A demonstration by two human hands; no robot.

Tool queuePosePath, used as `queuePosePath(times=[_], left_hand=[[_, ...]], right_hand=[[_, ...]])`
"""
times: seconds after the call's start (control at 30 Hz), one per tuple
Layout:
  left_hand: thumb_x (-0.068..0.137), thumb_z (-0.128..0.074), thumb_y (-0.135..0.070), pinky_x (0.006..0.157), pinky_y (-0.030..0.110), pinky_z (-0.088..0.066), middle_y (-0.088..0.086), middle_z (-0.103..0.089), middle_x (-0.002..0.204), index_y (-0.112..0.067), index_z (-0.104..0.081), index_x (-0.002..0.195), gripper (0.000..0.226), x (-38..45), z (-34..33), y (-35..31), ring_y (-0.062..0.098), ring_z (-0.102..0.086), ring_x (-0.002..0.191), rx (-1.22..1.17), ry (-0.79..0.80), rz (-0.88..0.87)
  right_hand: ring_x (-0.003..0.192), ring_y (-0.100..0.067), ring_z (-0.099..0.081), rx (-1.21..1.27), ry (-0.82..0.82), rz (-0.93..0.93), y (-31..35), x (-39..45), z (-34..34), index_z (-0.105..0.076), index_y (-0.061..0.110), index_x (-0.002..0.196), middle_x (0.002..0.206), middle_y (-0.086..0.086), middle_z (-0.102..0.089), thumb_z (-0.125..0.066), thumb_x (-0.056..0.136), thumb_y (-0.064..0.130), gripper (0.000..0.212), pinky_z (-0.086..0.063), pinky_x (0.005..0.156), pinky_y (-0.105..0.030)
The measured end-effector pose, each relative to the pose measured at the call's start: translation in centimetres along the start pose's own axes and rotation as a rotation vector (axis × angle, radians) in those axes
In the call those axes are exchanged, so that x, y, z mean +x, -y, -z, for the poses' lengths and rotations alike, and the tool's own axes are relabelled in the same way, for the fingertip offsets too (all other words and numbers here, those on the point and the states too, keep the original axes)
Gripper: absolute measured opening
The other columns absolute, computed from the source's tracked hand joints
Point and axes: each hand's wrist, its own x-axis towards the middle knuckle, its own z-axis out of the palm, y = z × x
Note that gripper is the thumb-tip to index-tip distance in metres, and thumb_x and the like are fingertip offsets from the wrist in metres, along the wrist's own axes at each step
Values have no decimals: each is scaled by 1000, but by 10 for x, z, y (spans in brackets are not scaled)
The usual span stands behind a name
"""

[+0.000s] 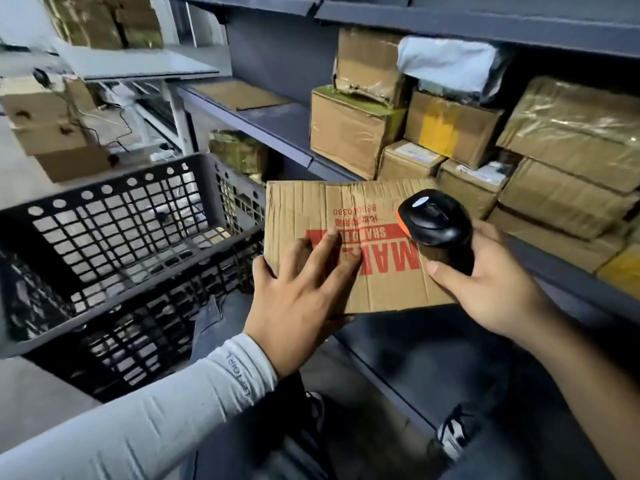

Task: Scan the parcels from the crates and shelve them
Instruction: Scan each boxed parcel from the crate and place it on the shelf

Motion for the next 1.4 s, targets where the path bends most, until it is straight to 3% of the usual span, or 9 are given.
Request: queuePosePath(times=[0.23, 0.43, 0.57, 0.8, 0.97, 1.07, 1.13, 1.27, 1.4], left_hand=[[80, -65, -63, 89, 67, -44, 10, -38, 163, -33, -36, 159, 89, -21, -58, -19, 40, -42, 135, -46, 64, -25], [77, -65, -60, 96, 65, -40, 11, -36, 164, -37, -37, 158, 88, -41, -96, -23, 39, -39, 136, -150, 45, 19], [69, -85, -56, 95, 66, -41, 12, -32, 165, -37, -37, 159, 103, -56, -119, -29, 40, -38, 138, -190, 115, -23], [63, -73, -76, 115, 65, -32, 7, -6, 171, -51, -29, 156, 106, -19, -141, -49, 38, -13, 153, -561, 296, 21], [70, -91, -51, 117, 13, 2, 5, -12, 171, -59, -35, 147, 96, -1, -156, -69, 17, -2, 159, -1092, 273, 318], [78, -89, -11, 113, 25, -41, -2, -59, 147, -36, -36, 158, 98, 11, -163, -70, 13, -54, 137, -1543, 376, 660], [87, -70, 5, 77, 23, -58, -11, -77, 97, -21, -40, 157, 80, 15, -170, -62, 12, -72, 87, -1741, 447, 883], [95, -51, -35, 61, 30, -37, 2, -54, 86, -27, -66, 111, 23, 17, -171, -48, 18, -52, 67, -1897, 582, 1192], [88, -57, -64, 71, 34, -37, 6, -52, 98, -18, -62, 139, 69, 15, -176, -45, 20, -48, 79, -2003, 642, 1194]], right_hand=[[132, -25, -43, -95, -21, -43, -43, -33, -31, -64, 13, 129, 137, 2, -41, -76, 90, 19, 41, -26, 105, -26], [116, -11, -41, -123, -77, 79, -64, -47, -59, -66, 10, 116, 134, -3, -41, -73, 88, 14, 29, -19, 102, 0], [125, -26, -43, -111, -102, 123, -77, -64, -77, -63, 15, 117, 119, 6, -43, -68, 83, 14, 34, -27, 107, -20], [119, -11, -46, 33, -112, -284, -111, -64, -82, -65, 15, 126, 127, -1, -46, -73, 92, 5, 36, -33, 99, -12], [97, -10, -62, 172, -228, -518, -137, -74, -82, -61, 19, 117, 110, 1, -65, -69, 95, 6, 27, -43, 75, -11], [87, -16, -63, 176, -317, -601, -147, -81, -87, -62, 18, 110, 93, 7, -65, -69, 96, 7, 19, -45, 66, -17], [78, -4, -58, 208, -354, -619, -151, -85, -90, -62, 17, 108, 88, 13, -61, -69, 97, 11, 15, -43, 60, -10], [78, -13, -61, 246, -384, -691, -163, -89, -88, -65, 13, 105, 85, 7, -63, -72, 96, 16, 12, -43, 67, -28], [86, -19, -62, 333, -516, -701, -166, -90, -77, -63, 18, 101, 86, 10, -63, -71, 95, 11, 13, -45, 80, -30]])
